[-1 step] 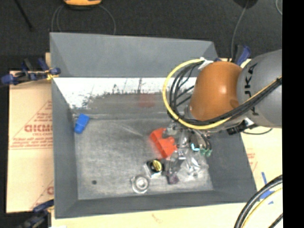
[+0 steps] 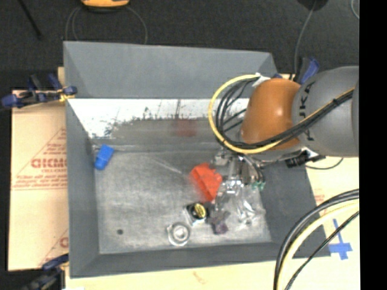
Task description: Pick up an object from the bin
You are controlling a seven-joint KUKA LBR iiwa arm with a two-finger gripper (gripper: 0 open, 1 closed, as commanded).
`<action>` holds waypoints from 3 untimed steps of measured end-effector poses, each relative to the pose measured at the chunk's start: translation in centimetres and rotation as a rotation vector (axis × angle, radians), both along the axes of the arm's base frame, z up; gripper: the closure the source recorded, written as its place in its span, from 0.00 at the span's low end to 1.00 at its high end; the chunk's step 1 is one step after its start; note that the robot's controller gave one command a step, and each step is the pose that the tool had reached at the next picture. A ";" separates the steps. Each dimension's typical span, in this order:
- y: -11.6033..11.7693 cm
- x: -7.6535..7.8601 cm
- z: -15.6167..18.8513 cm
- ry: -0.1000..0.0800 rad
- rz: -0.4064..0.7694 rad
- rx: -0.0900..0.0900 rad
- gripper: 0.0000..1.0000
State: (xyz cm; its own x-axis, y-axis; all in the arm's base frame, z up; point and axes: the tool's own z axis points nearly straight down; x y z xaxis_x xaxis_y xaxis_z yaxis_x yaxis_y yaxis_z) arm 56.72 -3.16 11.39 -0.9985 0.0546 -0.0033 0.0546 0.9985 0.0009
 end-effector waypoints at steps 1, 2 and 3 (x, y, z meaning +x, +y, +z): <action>-0.1 1.3 -1.4 -0.023 0.107 -0.005 0.00; 0.0 0.9 -1.7 0.000 0.108 -0.002 1.00; 0.0 1.0 -1.7 -0.005 0.108 -0.002 0.00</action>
Offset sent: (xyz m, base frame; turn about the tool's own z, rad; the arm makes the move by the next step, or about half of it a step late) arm 0.0125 0.0019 -0.0439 -0.1418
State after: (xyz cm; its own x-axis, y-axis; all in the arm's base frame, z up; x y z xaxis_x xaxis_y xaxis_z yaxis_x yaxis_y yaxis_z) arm 57.71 -3.15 9.66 -0.9985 -0.0532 -0.0087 -0.0532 0.9986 -0.0015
